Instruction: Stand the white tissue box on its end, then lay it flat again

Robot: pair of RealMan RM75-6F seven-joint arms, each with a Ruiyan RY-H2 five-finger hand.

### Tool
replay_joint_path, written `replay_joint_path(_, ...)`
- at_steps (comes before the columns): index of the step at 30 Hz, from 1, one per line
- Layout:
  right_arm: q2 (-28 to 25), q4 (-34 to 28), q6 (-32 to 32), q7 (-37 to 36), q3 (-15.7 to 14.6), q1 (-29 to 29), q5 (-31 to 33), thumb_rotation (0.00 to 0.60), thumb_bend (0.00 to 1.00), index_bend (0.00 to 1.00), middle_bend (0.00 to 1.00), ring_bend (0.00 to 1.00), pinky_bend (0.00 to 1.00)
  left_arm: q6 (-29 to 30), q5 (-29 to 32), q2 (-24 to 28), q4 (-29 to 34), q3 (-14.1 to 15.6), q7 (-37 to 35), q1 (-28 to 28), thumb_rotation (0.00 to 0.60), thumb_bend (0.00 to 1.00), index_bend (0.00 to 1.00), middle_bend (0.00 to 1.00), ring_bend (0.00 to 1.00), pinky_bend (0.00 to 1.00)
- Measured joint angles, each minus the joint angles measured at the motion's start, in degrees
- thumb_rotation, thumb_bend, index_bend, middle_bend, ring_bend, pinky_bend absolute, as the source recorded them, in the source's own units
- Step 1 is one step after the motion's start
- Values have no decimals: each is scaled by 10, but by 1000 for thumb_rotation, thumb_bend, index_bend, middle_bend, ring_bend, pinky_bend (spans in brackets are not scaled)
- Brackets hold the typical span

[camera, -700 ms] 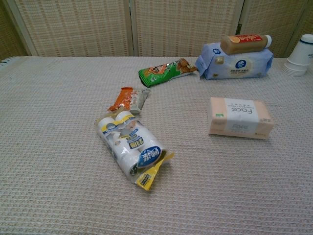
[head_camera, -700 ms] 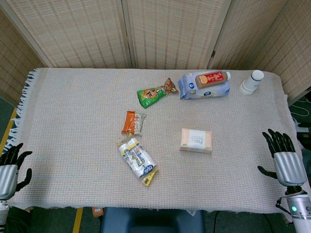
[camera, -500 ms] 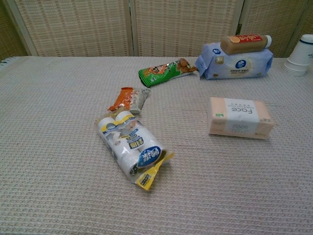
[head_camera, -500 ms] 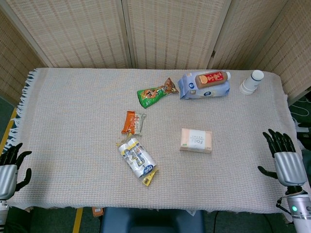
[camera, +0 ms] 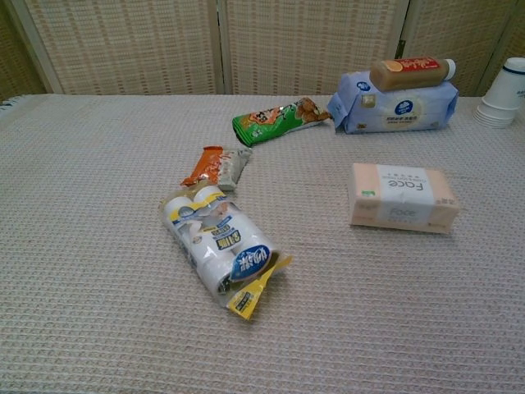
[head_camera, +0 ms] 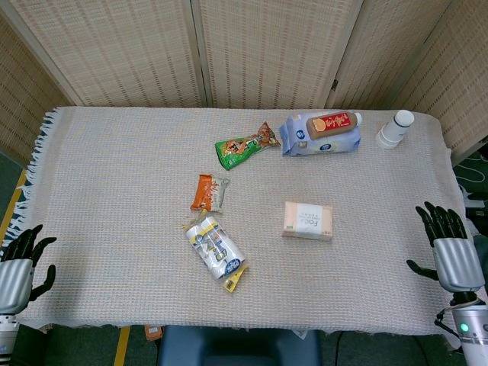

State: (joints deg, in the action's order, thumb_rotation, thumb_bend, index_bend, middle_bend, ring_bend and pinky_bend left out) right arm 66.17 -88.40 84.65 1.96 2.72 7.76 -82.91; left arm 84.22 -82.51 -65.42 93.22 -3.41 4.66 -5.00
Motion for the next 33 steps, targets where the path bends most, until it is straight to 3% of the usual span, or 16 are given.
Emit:
replay_joint_path(9, 5, -41, -43, 10, 13, 23, 14, 600, 0, 0, 0, 0, 0, 6, 0, 6, 8, -1, -8, 3, 600, 490, 221, 0, 0, 119)
replay_joint_path(15, 16, -121, -97, 146, 50, 76, 93, 600, 0, 0, 0, 0, 0, 6, 2, 9, 8, -2, -13, 4, 600, 490, 221, 0, 0, 119)
replay_joint_path(18, 33, -156, -122, 253, 70, 118, 164, 600, 0, 0, 0, 0, 0, 6, 3, 11, 9, -2, -14, 4, 600, 490, 221, 0, 0, 119)
replay_joint_path(24, 101, -197, -133, 472, 115, 227, 390, 600, 0, 0, 0, 0, 0, 8, 3, 15, 11, -3, -18, 6, 600, 490, 221, 0, 0, 119)
replay_joint_path(30, 192, -198, -127, 568, 146, 340, 567, 600, 0, 0, 0, 1, 0, 11, 5, 19, 13, -5, -26, 7, 600, 490, 221, 0, 0, 119)
replay_joint_path(33, 221, -182, -126, 583, 153, 372, 600, 600, 0, 0, 0, 2, 0, 12, 6, 21, 13, -6, -31, 8, 600, 490, 221, 0, 0, 119)
